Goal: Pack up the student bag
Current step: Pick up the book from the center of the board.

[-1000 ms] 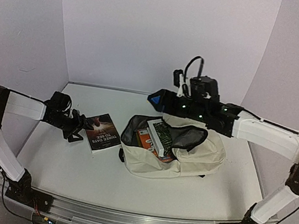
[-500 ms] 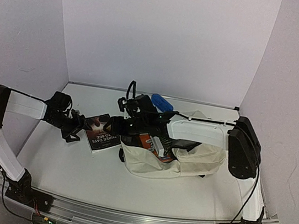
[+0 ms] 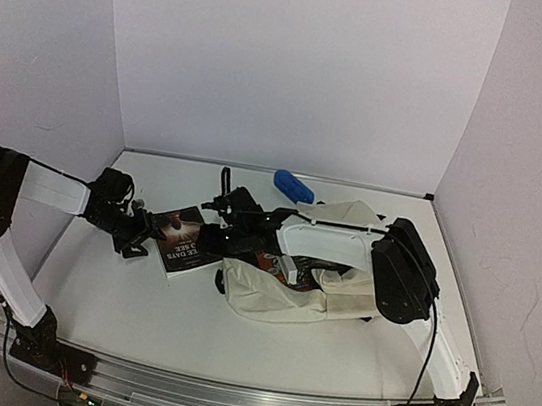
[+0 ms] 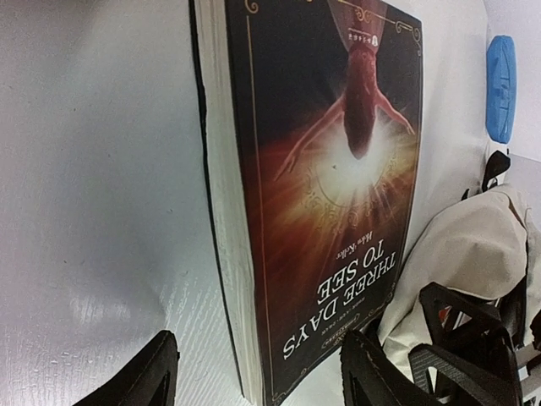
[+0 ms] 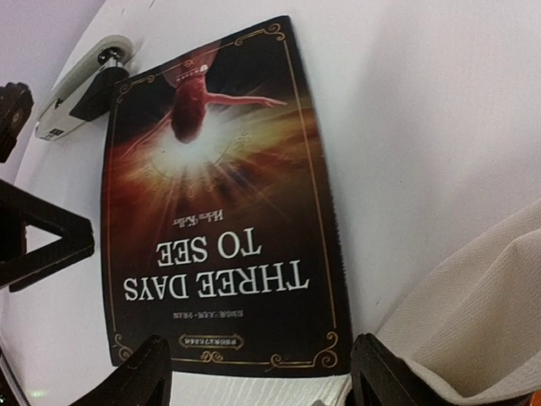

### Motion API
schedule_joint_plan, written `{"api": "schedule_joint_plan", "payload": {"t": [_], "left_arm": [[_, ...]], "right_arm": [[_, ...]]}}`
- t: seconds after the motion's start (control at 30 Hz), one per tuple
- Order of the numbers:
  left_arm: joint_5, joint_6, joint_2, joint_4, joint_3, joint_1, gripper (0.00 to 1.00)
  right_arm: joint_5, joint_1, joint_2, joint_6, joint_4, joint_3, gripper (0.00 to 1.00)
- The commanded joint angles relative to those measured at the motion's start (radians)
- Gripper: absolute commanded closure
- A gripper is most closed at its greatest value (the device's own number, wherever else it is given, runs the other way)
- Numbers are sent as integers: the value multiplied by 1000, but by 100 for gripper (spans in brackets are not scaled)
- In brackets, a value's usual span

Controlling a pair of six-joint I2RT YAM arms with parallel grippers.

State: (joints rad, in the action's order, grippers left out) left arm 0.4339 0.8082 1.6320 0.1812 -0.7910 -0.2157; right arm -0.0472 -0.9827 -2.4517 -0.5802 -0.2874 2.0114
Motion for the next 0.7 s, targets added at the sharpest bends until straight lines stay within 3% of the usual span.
{"api": "schedule_joint_plan", "payload": {"t": [0.0, 0.3, 0.67], "left_arm": [[-6, -4, 24, -34, -22, 1, 34], [15, 5, 69, -76, -22, 1, 37], [99, 48, 161, -189, -17, -5, 39]], "right_arm": [[36, 36, -66, -28, -46, 51, 28], [-132, 56, -141, 6, -26, 96, 34], [-462, 88, -151, -78, 179, -8, 37]]}}
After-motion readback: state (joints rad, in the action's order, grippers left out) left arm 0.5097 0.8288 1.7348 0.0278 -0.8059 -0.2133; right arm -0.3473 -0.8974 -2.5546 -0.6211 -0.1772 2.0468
